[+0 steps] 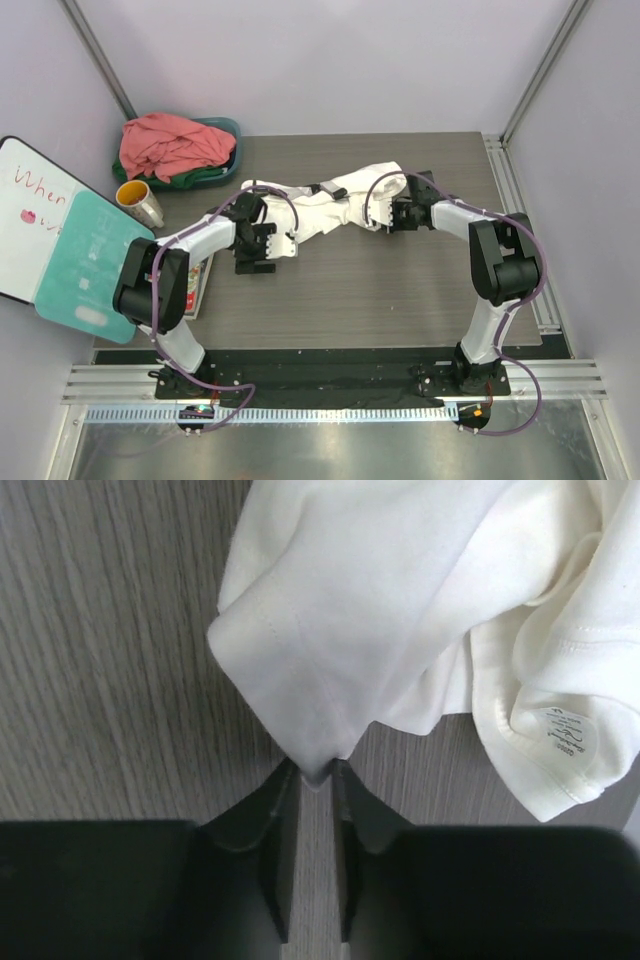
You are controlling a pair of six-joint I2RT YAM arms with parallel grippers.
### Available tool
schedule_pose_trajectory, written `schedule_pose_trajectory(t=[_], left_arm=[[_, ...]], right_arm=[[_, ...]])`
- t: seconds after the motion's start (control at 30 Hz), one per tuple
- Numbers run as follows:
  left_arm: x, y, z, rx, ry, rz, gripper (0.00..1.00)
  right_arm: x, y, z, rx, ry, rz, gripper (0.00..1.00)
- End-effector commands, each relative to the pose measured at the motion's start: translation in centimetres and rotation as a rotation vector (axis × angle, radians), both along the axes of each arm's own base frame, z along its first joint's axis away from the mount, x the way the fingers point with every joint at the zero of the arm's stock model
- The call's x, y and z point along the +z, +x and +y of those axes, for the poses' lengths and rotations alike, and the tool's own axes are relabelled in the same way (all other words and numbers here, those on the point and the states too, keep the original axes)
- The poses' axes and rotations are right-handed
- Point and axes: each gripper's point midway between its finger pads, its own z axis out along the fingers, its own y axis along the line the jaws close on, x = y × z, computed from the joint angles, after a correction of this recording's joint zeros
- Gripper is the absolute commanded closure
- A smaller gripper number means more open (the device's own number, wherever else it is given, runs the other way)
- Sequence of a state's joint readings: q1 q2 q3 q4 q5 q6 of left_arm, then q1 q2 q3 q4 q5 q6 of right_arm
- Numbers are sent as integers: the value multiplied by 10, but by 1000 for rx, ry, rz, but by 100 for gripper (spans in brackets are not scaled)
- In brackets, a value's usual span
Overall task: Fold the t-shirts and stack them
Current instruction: Flatten the tshirt out
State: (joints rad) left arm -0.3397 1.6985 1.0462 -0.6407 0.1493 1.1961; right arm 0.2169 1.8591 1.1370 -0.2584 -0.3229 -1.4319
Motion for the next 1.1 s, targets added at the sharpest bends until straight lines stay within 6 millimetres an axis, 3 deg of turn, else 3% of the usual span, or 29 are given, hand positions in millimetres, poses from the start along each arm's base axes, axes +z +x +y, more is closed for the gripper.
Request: schedule_pose_trajectory(t=[0.0, 0.33, 0.6, 0.7, 0.8, 0.83, 0.97, 1.07], left_arm=[[7, 15, -6, 14, -13, -41, 20], [-8, 27, 4, 32, 48, -91, 27], [-29, 16, 25, -43, 147, -64, 37], [-37, 10, 30, -52, 164, -28, 48], [-42, 5, 32, -51, 172, 8, 78], [-43, 4, 33, -51, 174, 16, 98], [-35, 8, 28, -10, 144, 24, 100], [0, 30, 23, 57, 85, -46, 100]], right_arm=[[6, 17, 1, -33, 1, -97, 96], [42, 41, 2, -95, 44, -189, 99], [56, 39, -2, -114, 42, -213, 99], [60, 39, -2, -116, 42, -219, 99], [65, 39, -5, -124, 38, -231, 99], [66, 40, -5, -126, 37, -233, 99], [83, 45, -9, -150, 44, -268, 99], [105, 52, -18, -182, 44, -316, 99]])
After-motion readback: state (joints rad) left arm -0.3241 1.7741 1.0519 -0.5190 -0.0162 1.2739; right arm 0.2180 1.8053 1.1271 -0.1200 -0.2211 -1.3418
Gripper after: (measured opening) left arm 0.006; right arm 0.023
